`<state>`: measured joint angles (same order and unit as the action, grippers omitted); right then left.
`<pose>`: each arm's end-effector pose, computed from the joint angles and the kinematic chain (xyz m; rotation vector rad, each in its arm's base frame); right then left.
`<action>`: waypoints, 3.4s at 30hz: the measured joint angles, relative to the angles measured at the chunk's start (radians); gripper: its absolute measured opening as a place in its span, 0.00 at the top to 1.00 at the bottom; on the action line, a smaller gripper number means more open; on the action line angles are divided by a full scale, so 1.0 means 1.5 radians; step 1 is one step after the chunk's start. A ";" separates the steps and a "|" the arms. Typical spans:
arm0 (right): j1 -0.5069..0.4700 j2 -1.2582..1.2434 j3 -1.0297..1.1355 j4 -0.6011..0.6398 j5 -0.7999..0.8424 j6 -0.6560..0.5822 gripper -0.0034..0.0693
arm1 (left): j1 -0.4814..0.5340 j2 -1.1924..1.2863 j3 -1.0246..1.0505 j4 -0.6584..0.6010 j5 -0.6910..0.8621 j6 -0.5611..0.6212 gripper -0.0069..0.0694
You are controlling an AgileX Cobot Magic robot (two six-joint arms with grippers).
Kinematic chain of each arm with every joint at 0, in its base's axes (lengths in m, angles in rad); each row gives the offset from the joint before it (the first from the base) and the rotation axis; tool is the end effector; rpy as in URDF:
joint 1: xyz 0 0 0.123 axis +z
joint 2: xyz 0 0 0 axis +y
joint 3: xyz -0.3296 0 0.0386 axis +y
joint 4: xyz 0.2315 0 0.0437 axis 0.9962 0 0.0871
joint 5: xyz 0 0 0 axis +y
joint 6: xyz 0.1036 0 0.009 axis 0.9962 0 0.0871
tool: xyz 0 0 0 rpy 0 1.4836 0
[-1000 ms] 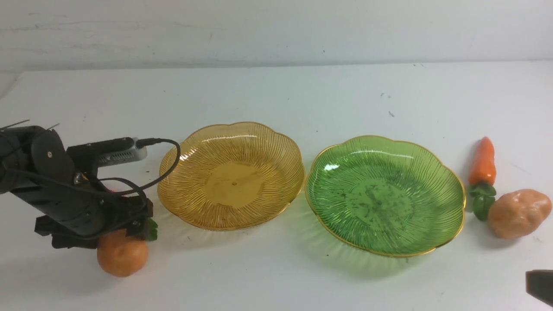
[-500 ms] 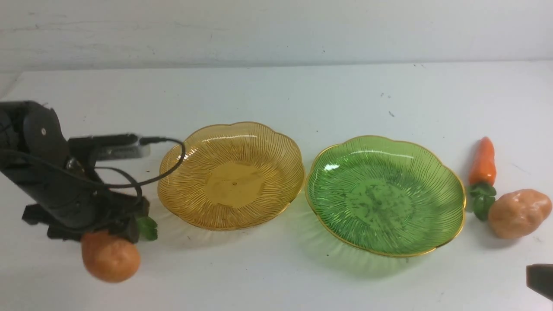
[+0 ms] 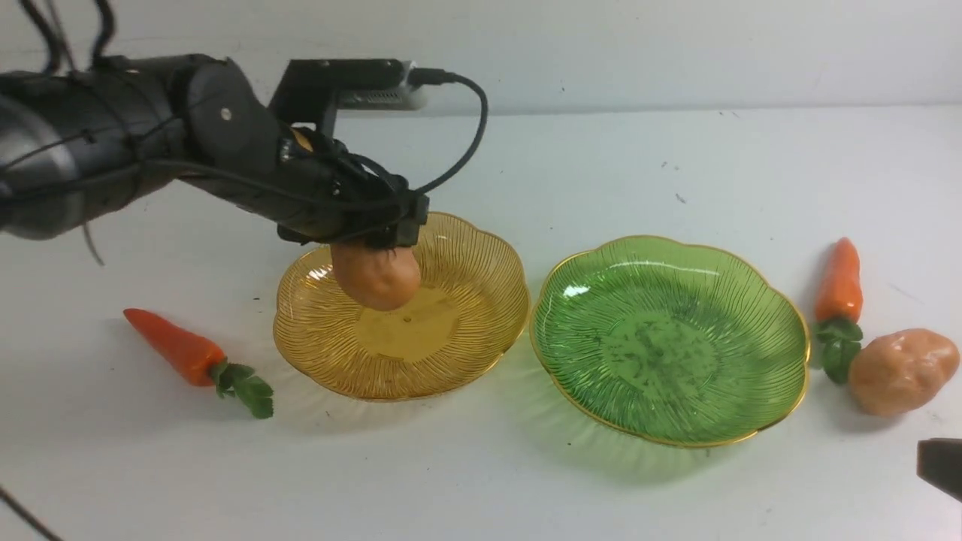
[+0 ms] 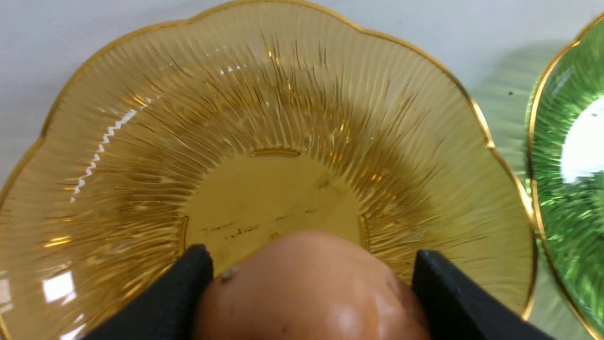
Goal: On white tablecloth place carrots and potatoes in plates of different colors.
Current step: 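Put the potatoes from the left side into the left plate with the left gripper, then pick up the potato from the right side of the table and place it in a plate with the right gripper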
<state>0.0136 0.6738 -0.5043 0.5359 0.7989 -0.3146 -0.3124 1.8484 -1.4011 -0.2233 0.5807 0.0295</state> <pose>0.0685 0.0390 0.2930 -0.1034 2.3562 0.4886 0.3927 -0.1401 0.2859 0.2455 2.5124 -0.3451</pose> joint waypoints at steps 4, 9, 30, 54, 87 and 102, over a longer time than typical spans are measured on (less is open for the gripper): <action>0.000 0.049 -0.023 -0.058 0.002 0.067 0.97 | 0.000 0.047 -0.027 0.019 0.016 0.000 0.16; -0.038 0.154 -0.124 -0.193 0.045 0.168 0.97 | 0.000 0.048 -0.042 0.057 0.036 0.000 0.01; -0.187 0.626 -0.361 -0.141 0.018 0.201 0.17 | 0.000 -0.152 -0.040 0.149 0.273 0.045 0.91; -0.133 0.652 -0.466 -0.110 0.094 0.200 0.19 | 0.000 -0.186 -0.037 0.184 0.333 0.046 0.91; 0.338 1.129 -1.089 -0.004 0.195 0.166 0.12 | 0.268 -0.233 -0.037 0.025 0.362 0.100 0.91; 0.340 1.100 -1.205 -0.121 0.300 0.233 0.06 | 0.275 -0.243 0.079 -0.013 0.288 0.045 0.91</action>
<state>0.5231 2.3232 -2.3114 0.3550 1.2485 0.0345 0.0999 1.4840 -1.2832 -0.2426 1.0129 0.0968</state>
